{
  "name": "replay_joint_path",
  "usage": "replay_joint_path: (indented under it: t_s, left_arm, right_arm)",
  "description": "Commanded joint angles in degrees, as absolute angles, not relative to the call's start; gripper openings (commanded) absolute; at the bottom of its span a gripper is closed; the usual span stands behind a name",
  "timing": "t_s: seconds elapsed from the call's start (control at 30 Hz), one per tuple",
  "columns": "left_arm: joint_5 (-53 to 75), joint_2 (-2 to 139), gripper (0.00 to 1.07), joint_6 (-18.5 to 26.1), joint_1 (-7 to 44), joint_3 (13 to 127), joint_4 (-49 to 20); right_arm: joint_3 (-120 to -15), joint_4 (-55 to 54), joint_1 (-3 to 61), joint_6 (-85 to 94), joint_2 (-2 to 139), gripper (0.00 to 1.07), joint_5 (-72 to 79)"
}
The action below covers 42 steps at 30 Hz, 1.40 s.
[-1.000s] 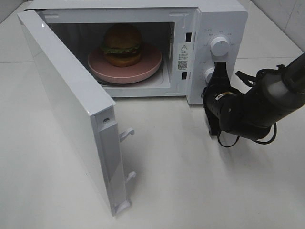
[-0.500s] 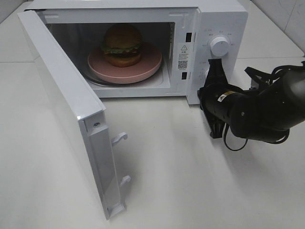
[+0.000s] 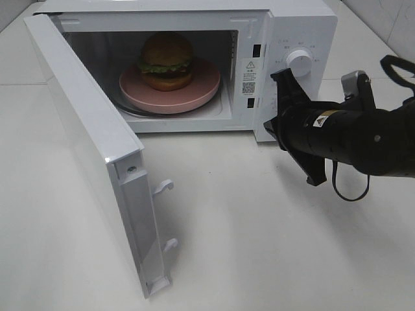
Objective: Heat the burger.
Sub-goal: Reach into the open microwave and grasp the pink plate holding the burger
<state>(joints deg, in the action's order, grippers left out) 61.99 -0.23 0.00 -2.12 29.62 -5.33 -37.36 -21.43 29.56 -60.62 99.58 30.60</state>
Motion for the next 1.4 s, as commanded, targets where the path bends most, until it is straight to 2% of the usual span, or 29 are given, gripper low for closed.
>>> replay_joint_path:
  t_s: [0.03,0.23,0.3,0.5,0.6,0.67,1.0,1.1,1.13,1.4]
  left_arm:
    - [61.19,-1.26,1.00,0.00,-2.23,29.62,-5.73]
    - [61.19,-1.26,1.00,0.00,-2.23,29.62,-5.73]
    - [61.19,-1.26,1.00,0.00,-2.23,29.62,-5.73]
    - [61.19,-1.26,1.00,0.00,-2.23,29.62,-5.73]
    - [61.19,-1.26,1.00,0.00,-2.23,29.62,-5.73]
    - [61.19,-1.26,1.00,0.00,-2.23,29.62,-5.73]
    - [61.19,-1.26,1.00,0.00,-2.23,29.62,-5.73]
    - [61.19,-1.26,1.00,0.00,-2.23,29.62,-5.73]
    - [61.19,-1.26,1.00,0.00,-2.23,29.62,-5.73]
    - [61.19,-1.26,1.00,0.00,-2.23,29.62,-5.73]
  right_arm:
    - [-37.18,-20.57,29.51,-54.43,97.12,0.00,27.22]
    - [-37.18,-20.51,29.51,-41.60,92.70,0.00,21.31]
    - [-37.18,-20.57,29.51,-28.36,90.18,0.01,17.13]
    - [-37.18,-20.57,29.51,-10.94,87.15,0.02,9.97]
    - [-37.18,-20.57,29.51,-7.56,86.69,0.02,8.77]
    - [-37.18,-20.57,29.51,6.13,85.77,0.02,4.07]
    - [-38.67,-20.00,29.34,31.00,85.71,0.02,-9.80]
    - [-40.97,-16.73,29.34,35.47,85.71,0.02,-15.99]
    - [-42.57,-12.72,29.34,37.01,85.71,0.02,-19.31]
    - [-47.67,1.55,29.34,38.10,85.71,0.02,-26.99]
